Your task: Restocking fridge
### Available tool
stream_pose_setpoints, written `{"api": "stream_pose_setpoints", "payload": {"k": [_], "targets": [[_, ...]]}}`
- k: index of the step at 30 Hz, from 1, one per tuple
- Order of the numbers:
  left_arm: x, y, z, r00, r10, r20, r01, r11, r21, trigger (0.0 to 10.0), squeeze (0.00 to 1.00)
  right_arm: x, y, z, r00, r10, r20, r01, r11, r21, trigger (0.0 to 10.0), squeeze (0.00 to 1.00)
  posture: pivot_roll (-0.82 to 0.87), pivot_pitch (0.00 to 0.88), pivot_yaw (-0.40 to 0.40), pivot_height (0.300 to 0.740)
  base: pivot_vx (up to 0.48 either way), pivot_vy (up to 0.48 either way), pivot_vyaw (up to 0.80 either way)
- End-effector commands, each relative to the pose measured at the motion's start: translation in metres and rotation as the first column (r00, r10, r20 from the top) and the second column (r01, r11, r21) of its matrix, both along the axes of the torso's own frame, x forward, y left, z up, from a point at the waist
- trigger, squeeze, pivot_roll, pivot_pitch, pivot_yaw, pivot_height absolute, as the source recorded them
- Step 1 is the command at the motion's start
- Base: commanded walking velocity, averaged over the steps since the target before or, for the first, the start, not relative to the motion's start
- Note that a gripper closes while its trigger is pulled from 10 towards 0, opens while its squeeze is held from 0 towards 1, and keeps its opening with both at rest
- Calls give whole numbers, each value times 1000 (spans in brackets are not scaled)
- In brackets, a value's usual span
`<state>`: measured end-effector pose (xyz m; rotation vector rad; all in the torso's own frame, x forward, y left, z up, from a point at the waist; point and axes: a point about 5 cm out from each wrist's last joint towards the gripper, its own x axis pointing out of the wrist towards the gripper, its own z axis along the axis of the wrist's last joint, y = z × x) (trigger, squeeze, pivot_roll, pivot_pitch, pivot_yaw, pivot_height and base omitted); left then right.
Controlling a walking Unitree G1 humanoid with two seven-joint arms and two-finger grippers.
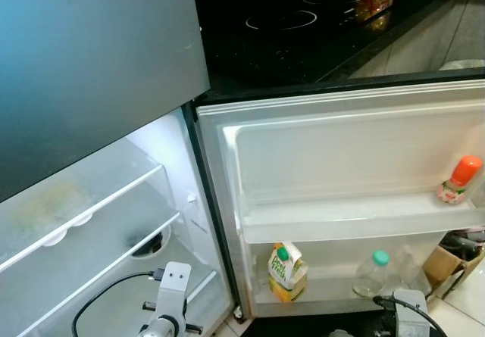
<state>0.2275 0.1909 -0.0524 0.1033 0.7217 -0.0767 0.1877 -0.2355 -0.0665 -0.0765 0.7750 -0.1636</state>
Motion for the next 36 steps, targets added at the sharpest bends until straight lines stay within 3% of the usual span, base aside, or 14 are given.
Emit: {"api": "stream_pose_setpoints", "payload": {"k": [1, 7, 21, 22, 30, 36], "targets": [[-2, -2, -3, 1000, 19, -15, -19, 1000, 2, 10000, 0, -3, 7, -5, 998, 24, -60, -25, 1000, -10, 10000, 0, -69, 1, 35, 626, 0, 0, 0], [-2, -11, -2, 998, -60, 4, 60, 997, 44, 10000, 0, 2, 12, -3, 994, 99, -51, -100, 995, -19, 10000, 0, -47, 13, -14, 626, 0, 0, 0], [-2, -11, -3, 997, -77, -1, 76, 996, 46, 10000, 0, 2, 19, -4, 999, 38, -17, -37, 999, 40, 10000, 0, -47, 15, -5, 646, 0, 0, 0], [-2, -12, -3, 997, -79, -2, 79, 996, 45, 10000, 0, 1, 19, -5, 999, 40, -17, -39, 999, 38, 10000, 0, -62, 21, 28, 646, 0, 0, 0], [2, -19, -1, 992, -125, 1, 125, 991, 42, 10000, 0, -11, 17, -9, 1000, -13, -21, 14, 997, 77, 10000, 0, -66, 29, 41, 651, 0, 0, 0], [4, -21, 0, 990, -140, 8, 139, 989, 45, 10000, 0, -9, 16, -8, 1000, -7, -12, 8, 999, 45, 10000, 0, -69, 31, 45, 681, 0, 0, 0]]}}
